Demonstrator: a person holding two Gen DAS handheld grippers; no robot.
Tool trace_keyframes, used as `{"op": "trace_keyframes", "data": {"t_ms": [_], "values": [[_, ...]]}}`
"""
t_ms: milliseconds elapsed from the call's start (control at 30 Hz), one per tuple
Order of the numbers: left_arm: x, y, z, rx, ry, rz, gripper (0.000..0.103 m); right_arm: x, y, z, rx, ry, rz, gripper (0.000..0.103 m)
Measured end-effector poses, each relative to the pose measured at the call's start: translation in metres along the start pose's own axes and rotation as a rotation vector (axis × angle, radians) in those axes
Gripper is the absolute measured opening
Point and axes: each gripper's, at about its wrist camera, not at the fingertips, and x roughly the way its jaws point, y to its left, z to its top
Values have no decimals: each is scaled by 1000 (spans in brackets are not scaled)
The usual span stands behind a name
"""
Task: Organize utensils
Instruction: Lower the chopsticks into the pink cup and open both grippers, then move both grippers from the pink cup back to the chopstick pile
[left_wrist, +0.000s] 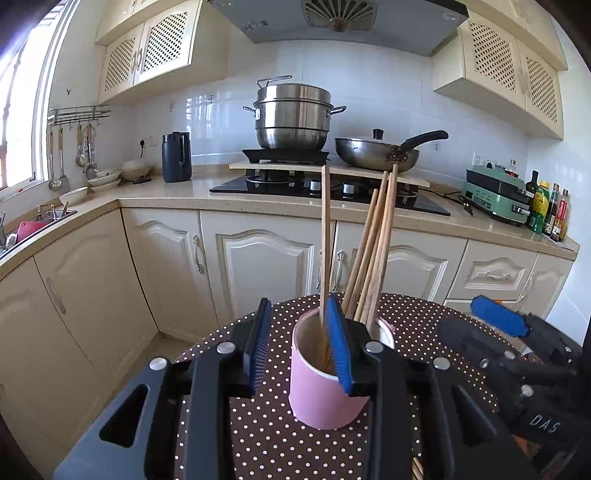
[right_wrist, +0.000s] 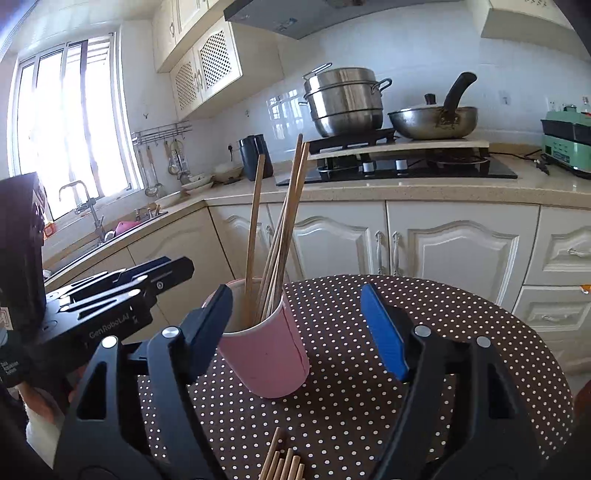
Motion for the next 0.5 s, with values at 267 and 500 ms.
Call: {"op": "trace_keyframes", "data": {"t_ms": [267, 500], "values": [[-31, -17, -16, 27, -13, -30, 38, -39, 3, -2, -16, 8, -54, 79], [-63, -34, -38, 49, -10, -43, 44, -75, 9, -12, -54, 25, -76, 87]]}}
